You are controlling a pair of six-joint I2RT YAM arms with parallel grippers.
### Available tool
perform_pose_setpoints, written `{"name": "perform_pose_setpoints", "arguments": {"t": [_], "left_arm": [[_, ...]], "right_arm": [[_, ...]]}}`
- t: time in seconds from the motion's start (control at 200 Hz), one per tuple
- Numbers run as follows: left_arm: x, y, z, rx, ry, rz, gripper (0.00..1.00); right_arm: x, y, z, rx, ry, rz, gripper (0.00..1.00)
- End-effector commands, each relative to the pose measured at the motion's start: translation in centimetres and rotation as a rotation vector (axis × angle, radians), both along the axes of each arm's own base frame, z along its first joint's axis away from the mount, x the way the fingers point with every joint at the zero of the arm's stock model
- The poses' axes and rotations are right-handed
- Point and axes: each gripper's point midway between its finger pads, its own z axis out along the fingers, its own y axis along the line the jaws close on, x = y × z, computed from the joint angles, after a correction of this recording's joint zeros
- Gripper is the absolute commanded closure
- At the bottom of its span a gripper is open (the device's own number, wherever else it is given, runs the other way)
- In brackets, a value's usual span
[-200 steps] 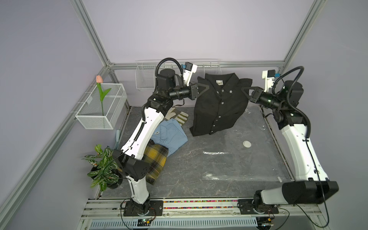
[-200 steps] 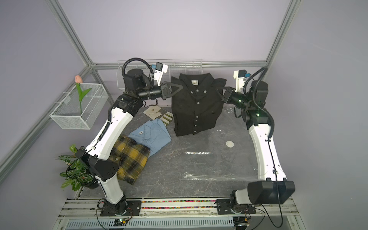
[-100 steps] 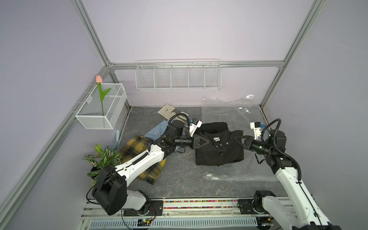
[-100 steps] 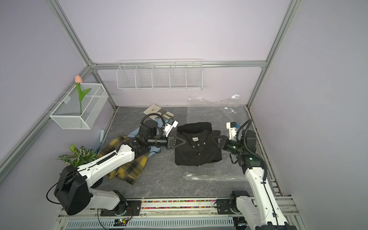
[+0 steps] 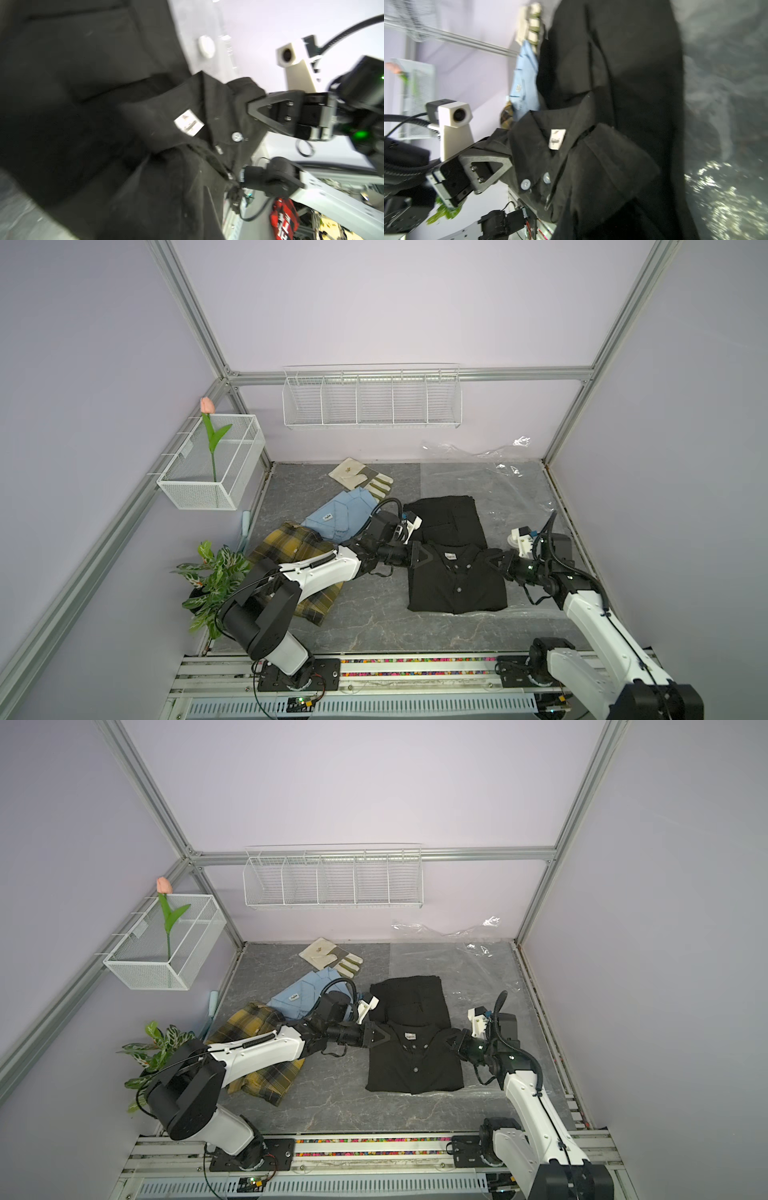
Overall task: Place the folded shirt into the vacuum bag
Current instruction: Adjust the shirt in the vacuum bag.
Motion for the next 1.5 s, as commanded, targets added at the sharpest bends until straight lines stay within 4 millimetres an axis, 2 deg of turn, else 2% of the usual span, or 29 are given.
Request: {"name": "perform_pose_setpoints", "arguments": {"t": [0.0, 0.095, 0.17, 0.24, 0.34, 0.44, 0.495, 0.55, 0.62, 0.66, 0.665, 0.675, 0.815, 0.895, 0.995, 1.155, 1.335, 1.44, 1.5], "left_arm": [[0.0, 1.6, -3.5, 0.147, 0.051, 0.040, 0.98], [-0.6, 2.6, -5.8, 0.226, 0.105, 0.050, 0.98], [-0.9, 2.7, -6.3, 0.244, 0.133, 0.044, 0.96], [-1.0, 2.8, -5.9, 0.244, 0.139, 0.044, 0.90], [-0.3, 4.0, -4.8, 0.280, 0.125, 0.065, 0.73], [1.9, 5.8, -2.7, 0.273, 0.107, 0.126, 0.59], [3.5, 6.6, -1.0, 0.264, 0.074, 0.162, 0.43], [5.6, 7.4, 0.5, 0.265, 0.040, 0.210, 0.31], [8.7, 8.1, 1.3, 0.291, -0.002, 0.263, 0.26], [10.6, 8.2, 1.3, 0.303, -0.025, 0.282, 0.25], [10.9, 8.2, 1.4, 0.303, -0.031, 0.284, 0.25], [11.4, 8.2, 1.1, 0.310, -0.032, 0.289, 0.25], [18.6, 7.9, -1.3, 0.398, -0.049, 0.360, 0.25], [21.6, 7.4, -1.8, 0.433, -0.083, 0.397, 0.25], [24.2, 6.1, -2.7, 0.424, -0.091, 0.406, 0.25], [25.3, 3.6, -5.6, 0.379, -0.043, 0.359, 0.30], [25.0, 1.4, -7.1, 0.332, -0.016, 0.322, 0.36], [24.9, 1.0, -8.1, 0.314, 0.005, 0.311, 0.44], [24.9, 0.8, -8.4, 0.308, 0.007, 0.307, 0.50]], "right_arm": [[-1.8, -1.2, -4.4, -0.115, 0.130, -0.003, 0.93], [-2.0, -1.8, -6.0, -0.157, 0.176, -0.012, 0.92], [-1.8, -1.7, -6.2, -0.152, 0.189, -0.011, 0.90], [-1.6, -1.8, -6.2, -0.160, 0.200, -0.008, 0.78], [-1.3, -2.6, -5.2, -0.224, 0.197, -0.009, 0.59], [-0.2, -4.2, -3.4, -0.342, 0.155, -0.020, 0.41], [1.0, -4.9, -2.3, -0.392, 0.126, -0.023, 0.37], [2.7, -5.1, -1.6, -0.411, 0.104, -0.020, 0.32], [5.8, -4.6, -0.7, -0.388, 0.079, -0.015, 0.30], [7.3, -4.1, -0.9, -0.377, 0.076, -0.011, 0.30], [7.9, -4.1, -0.4, -0.375, 0.062, -0.013, 0.30], [8.9, -4.0, 0.0, -0.374, 0.047, -0.017, 0.30], [15.7, -3.4, 0.2, -0.421, 0.004, -0.016, 0.30], [19.2, -3.4, 0.7, -0.453, -0.032, -0.027, 0.29], [22.5, -2.8, 0.6, -0.477, -0.049, -0.012, 0.29], [25.3, -1.6, -1.6, -0.485, -0.013, 0.031, 0.30], [26.3, -0.1, -3.9, -0.466, 0.019, 0.085, 0.35], [26.8, 0.9, -4.5, -0.460, 0.017, 0.122, 0.40], [26.9, 1.1, -5.0, -0.465, 0.027, 0.134, 0.46]]}}
